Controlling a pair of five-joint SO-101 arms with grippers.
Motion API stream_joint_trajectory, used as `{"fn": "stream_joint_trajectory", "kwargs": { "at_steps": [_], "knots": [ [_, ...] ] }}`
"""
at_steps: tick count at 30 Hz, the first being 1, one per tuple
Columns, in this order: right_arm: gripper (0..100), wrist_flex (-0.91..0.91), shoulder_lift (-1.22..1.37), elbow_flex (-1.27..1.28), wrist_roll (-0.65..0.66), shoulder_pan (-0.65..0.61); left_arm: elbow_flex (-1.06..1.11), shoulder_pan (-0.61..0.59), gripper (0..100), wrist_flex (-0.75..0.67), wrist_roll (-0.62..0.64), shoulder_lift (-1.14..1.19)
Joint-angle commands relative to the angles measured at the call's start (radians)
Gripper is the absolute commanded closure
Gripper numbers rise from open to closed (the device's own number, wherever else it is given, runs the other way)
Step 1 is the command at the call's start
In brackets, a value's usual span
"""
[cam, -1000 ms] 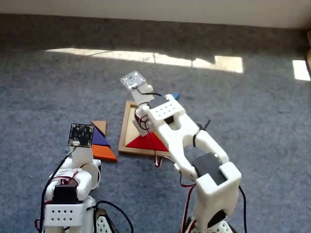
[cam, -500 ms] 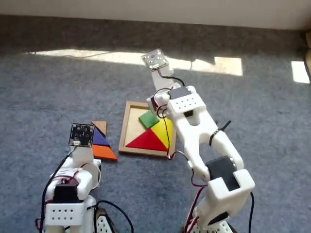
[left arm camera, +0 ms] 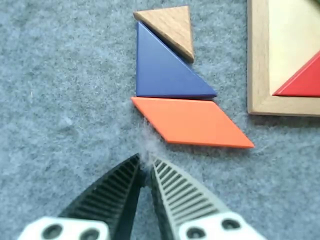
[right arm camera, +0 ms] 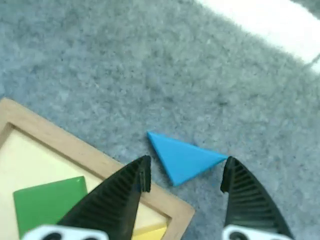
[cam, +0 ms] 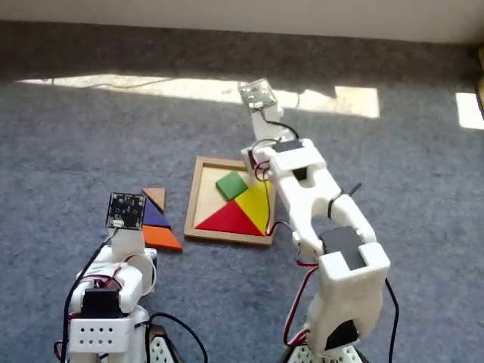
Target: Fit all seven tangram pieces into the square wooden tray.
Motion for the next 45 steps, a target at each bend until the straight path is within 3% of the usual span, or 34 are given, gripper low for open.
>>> {"fn": "stream_joint_trajectory", "kwargs": {
  "at_steps": [1, 12, 19, 23, 27, 38, 45],
  "knots": [
    [77.1, -0.071, 0.005, -0.061, 0.074, 0.010, 0.025, 0.013, 99, -0.015, -0.006, -0.008],
    [77.2, -0.119, 0.124, -0.119, 0.087, 0.045, 0.025, 0.013, 99, -0.015, -0.006, -0.008],
    [88.9, -0.117, 0.209, -0.194, 0.089, 0.082, 0.025, 0.013, 99, -0.015, -0.006, -0.008],
    [89.7, -0.101, 0.208, -0.200, 0.089, 0.091, 0.025, 0.013, 99, -0.015, -0.006, -0.008],
    [89.8, -0.015, 0.202, -0.202, 0.176, 0.093, 0.025, 0.013, 99, -0.015, -0.006, -0.008],
    [89.6, 0.002, 0.059, -0.191, 0.176, 0.097, 0.025, 0.013, 99, -0.015, -0.006, -0.008],
    [89.6, 0.002, 0.054, -0.191, 0.018, 0.099, 0.025, 0.013, 99, -0.015, -0.006, -0.008]
  ]
}}
